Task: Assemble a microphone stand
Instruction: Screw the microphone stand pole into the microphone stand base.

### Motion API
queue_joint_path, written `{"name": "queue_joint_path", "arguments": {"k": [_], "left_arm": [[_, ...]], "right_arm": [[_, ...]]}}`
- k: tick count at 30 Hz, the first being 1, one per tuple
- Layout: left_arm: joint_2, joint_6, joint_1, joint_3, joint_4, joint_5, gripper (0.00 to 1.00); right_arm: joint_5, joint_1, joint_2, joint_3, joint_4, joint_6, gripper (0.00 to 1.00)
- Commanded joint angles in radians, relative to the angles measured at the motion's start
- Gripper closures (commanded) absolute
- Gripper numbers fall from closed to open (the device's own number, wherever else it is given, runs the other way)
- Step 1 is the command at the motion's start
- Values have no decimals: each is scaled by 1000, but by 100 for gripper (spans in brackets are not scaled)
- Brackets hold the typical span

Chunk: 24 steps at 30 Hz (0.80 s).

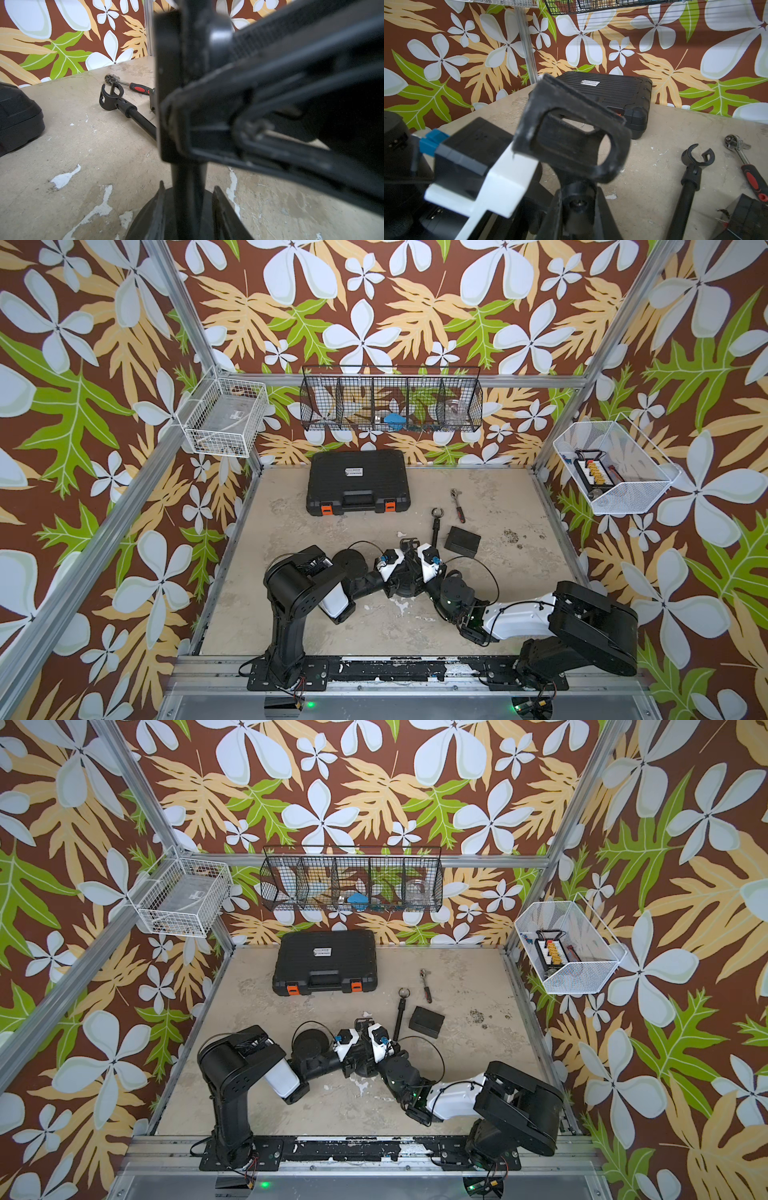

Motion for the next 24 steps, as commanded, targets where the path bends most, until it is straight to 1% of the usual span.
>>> {"name": "queue_joint_path", "arguments": {"k": [1, 4, 7, 10, 12, 13, 15, 16, 18, 21, 24], "left_arm": [[-1, -2, 2, 1, 17, 5, 68], [1, -6, 2, 5, 17, 15, 77], [6, -5, 2, 8, 14, 11, 87], [17, 0, 2, 9, 12, 6, 91], [24, 0, 2, 9, 13, 8, 93], [26, -1, 2, 9, 13, 6, 93], [31, -5, 2, 9, 20, 9, 94], [32, -5, 3, 8, 22, 9, 94], [31, -6, 2, 3, 29, 4, 95], [30, -5, 2, 3, 28, 0, 94], [33, -5, 2, 4, 27, 1, 95]], "right_arm": [[37, 5, 7, -2, -71, 3, 100], [41, 11, 10, 1, -69, 5, 100], [14, 12, 13, 1, -64, 4, 100], [-51, 10, 2, -2, -57, -23, 89], [-128, -7, -22, -8, -71, -42, 77], [-171, -19, -38, -14, -78, -48, 72], [-303, -71, -78, -38, -85, -50, 57], [-355, -91, -101, -48, -92, -59, 52], [-500, -154, -148, -74, -104, -87, 44], [-729, -251, -200, -97, -135, -133, 41], [-915, -347, -212, -98, -159, -159, 41]]}}
